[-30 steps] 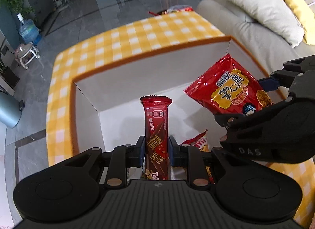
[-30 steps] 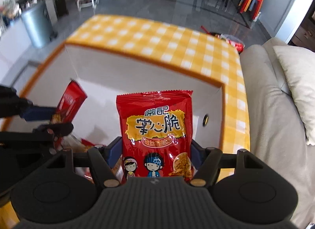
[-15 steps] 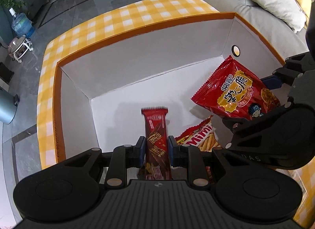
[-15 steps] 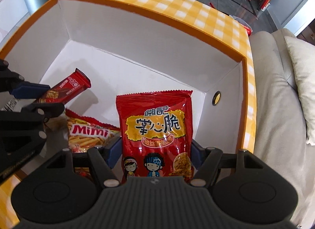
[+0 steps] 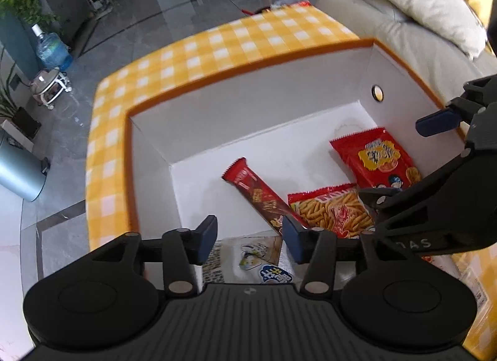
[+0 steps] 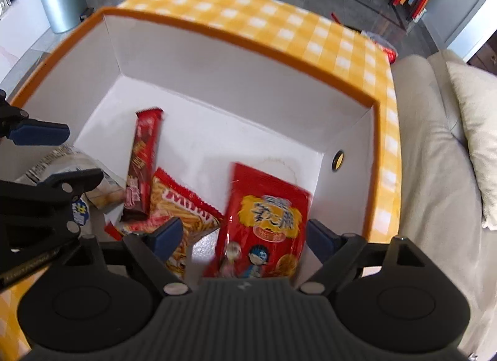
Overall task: Organize snacks
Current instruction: 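Open both tools to drop the snacks into the box, then withdraw both tools from the box back toward the remaining snacks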
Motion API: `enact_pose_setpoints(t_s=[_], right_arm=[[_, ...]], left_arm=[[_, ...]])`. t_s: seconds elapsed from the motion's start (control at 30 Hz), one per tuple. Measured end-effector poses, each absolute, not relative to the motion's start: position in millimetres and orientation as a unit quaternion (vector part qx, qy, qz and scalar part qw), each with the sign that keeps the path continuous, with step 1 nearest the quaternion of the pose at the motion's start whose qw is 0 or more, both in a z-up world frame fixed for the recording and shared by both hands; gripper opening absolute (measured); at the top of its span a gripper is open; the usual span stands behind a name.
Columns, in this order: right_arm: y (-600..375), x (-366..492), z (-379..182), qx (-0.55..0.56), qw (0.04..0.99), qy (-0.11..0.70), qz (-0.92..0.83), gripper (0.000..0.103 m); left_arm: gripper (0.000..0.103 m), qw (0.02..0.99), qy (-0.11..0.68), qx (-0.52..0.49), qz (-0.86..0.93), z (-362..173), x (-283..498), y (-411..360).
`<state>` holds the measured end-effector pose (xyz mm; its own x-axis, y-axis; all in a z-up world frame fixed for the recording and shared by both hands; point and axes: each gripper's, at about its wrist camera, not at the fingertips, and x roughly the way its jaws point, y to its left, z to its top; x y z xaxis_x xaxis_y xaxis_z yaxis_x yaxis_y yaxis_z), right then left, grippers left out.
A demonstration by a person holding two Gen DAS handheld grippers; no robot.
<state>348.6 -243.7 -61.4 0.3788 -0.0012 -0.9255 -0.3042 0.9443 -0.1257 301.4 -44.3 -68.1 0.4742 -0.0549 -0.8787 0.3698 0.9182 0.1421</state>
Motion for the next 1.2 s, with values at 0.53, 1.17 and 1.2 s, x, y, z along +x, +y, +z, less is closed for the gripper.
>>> enact_pose_setpoints(t_s=[0.53, 1.17, 1.2], right_arm=[[-264.5, 274.1, 19.7, -0.043, 0.901, 0.423, 0.091, 0.088], [-274.3, 119.5, 33.6, 0.055, 0.94, 0.333, 0.047, 0.094], [-275.6, 114.5, 30.4, 0.057, 0.94, 0.334, 0.044, 0.094]], left_arm=[[0.069, 0.915, 0.384, 0.092, -0.076, -3.4, 230.1, -13.1], [0.069, 0.949, 0.303, 0.051, -0.067, 7.5, 116.4, -17.2], [0.068, 0.947, 0.309, 0.05, -0.069, 2.7, 112.9, -18.7]])
